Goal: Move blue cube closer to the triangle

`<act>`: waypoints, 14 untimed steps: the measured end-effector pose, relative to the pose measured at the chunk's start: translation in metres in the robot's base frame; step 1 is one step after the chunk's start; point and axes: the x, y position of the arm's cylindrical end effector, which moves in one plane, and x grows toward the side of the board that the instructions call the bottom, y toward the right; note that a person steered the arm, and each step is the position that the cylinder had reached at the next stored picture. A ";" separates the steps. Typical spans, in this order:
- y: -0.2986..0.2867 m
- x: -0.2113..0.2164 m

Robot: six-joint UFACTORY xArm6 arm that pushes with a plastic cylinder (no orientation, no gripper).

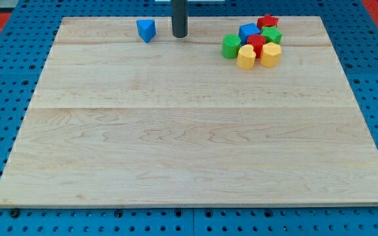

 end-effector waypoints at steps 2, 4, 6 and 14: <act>-0.004 -0.025; 0.073 -0.047; 0.168 -0.020; -0.024 0.053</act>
